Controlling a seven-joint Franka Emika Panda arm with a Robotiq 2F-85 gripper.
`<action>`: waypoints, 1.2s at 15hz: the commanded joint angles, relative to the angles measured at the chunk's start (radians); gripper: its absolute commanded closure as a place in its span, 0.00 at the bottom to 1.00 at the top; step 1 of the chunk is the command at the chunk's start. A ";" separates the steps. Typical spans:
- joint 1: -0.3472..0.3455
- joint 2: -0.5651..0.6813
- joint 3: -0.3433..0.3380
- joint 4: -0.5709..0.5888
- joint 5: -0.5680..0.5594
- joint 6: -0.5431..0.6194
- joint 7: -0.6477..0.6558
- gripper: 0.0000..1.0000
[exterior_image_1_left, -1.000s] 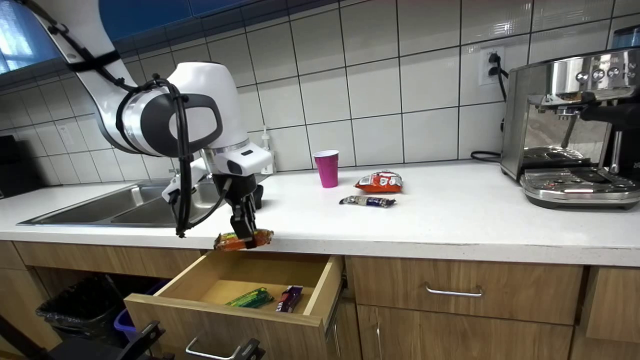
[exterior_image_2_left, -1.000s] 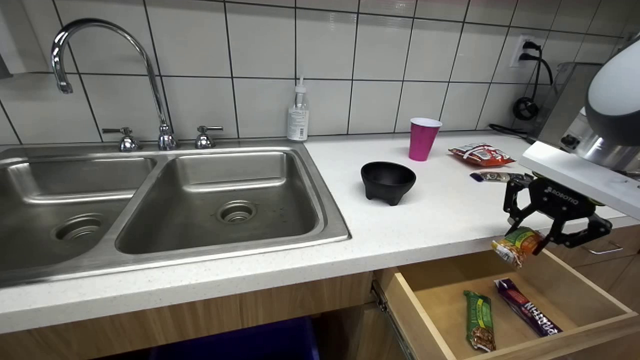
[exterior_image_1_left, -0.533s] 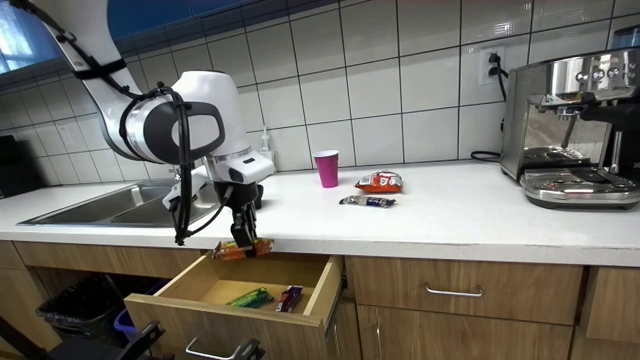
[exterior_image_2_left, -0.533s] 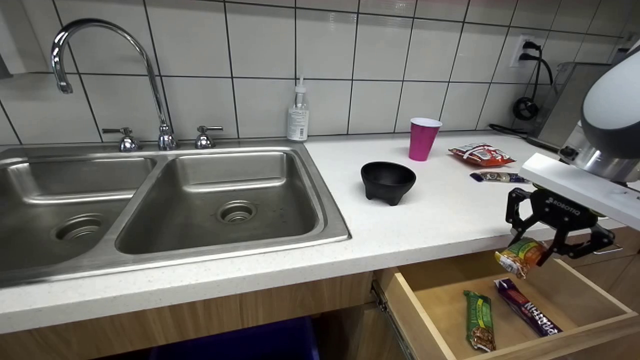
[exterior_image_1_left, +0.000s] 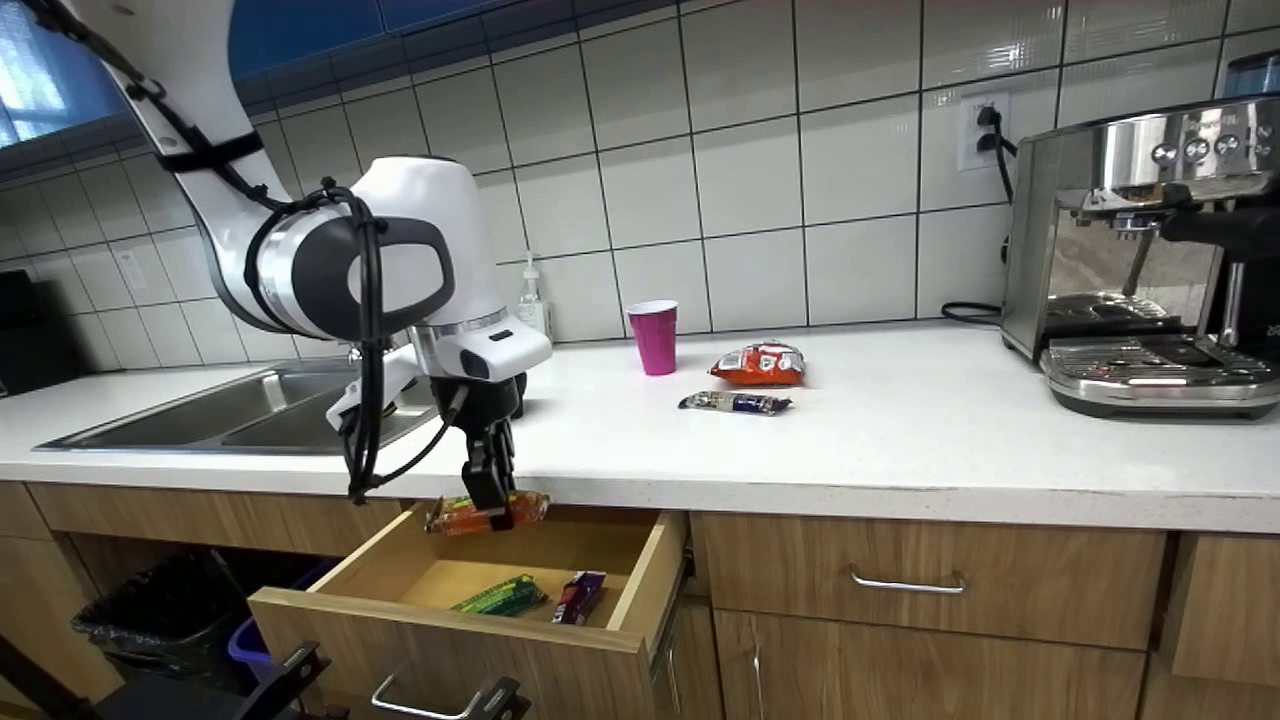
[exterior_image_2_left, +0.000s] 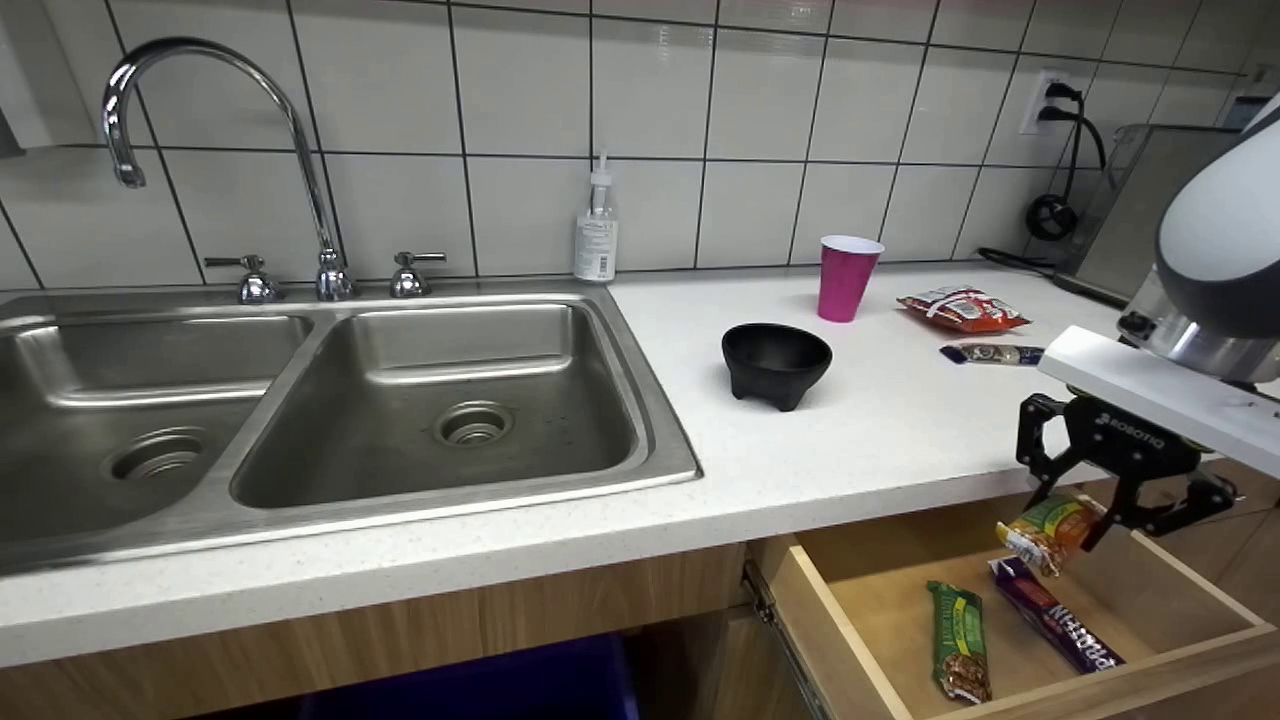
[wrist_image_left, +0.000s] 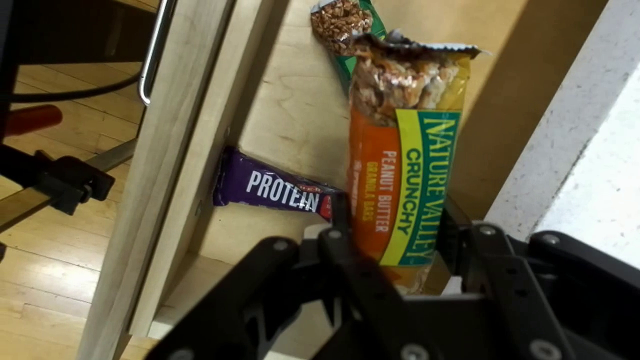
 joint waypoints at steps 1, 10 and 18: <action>-0.013 0.003 0.005 0.001 -0.007 0.002 0.023 0.64; -0.014 -0.026 0.013 0.001 0.002 -0.024 0.001 0.00; -0.021 -0.074 0.009 -0.001 -0.016 -0.038 -0.008 0.00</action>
